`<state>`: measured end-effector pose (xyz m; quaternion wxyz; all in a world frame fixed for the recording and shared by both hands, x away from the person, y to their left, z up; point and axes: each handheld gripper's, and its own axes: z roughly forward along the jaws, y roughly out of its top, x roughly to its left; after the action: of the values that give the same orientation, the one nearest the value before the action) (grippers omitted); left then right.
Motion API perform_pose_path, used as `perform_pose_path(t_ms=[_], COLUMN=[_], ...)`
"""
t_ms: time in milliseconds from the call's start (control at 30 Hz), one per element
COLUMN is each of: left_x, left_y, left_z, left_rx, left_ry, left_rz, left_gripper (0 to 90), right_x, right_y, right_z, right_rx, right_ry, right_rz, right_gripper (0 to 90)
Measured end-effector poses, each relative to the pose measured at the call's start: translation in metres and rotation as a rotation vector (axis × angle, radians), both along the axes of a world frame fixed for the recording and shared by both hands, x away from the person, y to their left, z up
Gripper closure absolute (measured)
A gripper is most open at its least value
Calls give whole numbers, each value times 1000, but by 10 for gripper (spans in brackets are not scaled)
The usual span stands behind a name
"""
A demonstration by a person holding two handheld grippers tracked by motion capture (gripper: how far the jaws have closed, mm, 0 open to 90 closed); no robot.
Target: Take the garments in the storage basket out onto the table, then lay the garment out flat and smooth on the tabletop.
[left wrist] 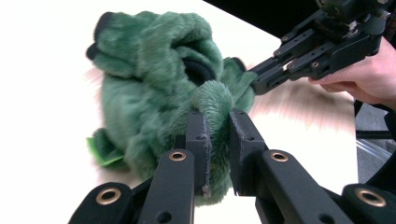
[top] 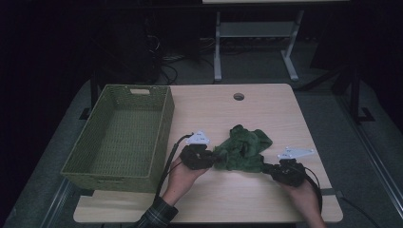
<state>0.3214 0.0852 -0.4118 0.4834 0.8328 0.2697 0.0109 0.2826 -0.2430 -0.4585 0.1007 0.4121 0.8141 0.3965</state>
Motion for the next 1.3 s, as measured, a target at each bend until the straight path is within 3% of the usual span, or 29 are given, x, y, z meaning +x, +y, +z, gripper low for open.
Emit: perform_pose_path(t_ms=[133, 233, 433, 533, 667, 733, 833, 900, 933, 1000, 1067, 1100, 1167, 1300], left_x=[1, -1, -7, -8, -5, -6, -6, -7, -9, -11, -14, -18, -20, -28], left_y=[6, 13, 22, 29, 29, 29, 30, 31, 32, 32, 31, 25, 21, -7], left_z=[-1, -8, -18, -31, -37, -37, -35, -29, -22, -18, -10, -5, -4, -15], left_rx=[6, 22, 45, 80, 119, 125, 121, 115, 93, 82, 63, 53, 52, 69], left_ry=[-2, 13, 45, 83, 87, 87, 78, 60, 44, 36, 24, 15, 12, 25], left_rz=[16, 17, 32, 55, 75, 79, 102, 112, 115, 114, 84, 46, 28, -42], left_gripper=[797, 802, 814, 815, 814, 797, 704, 680, 658, 678, 713, 774, 810, 847], right_x=[0, -2, -6, -13, -17, -18, -18, -19, -19, -19, -21, -21, -19, -7], right_y=[-4, -10, -23, -33, -41, -43, -45, -45, -46, -47, -47, -45, -40, -28], right_z=[3, 8, 11, 9, 5, 4, 4, 5, 7, 9, 13, 17, 18, 14], right_rx=[-8, -59, -61, -68, -89, -88, -88, -89, -79, -71, -59, -44, -39, -57], right_ry=[-11, -32, -29, -10, 1, 10, 6, 6, 2, -8, -28, -43, -41, -29], right_rz=[-4, -7, -19, -40, -61, -68, -71, -77, -86, -92, -99, -86, -60, -18], right_gripper=[826, 825, 826, 826, 825, 820, 790, 712, 666, 651, 662, 727, 798, 886])
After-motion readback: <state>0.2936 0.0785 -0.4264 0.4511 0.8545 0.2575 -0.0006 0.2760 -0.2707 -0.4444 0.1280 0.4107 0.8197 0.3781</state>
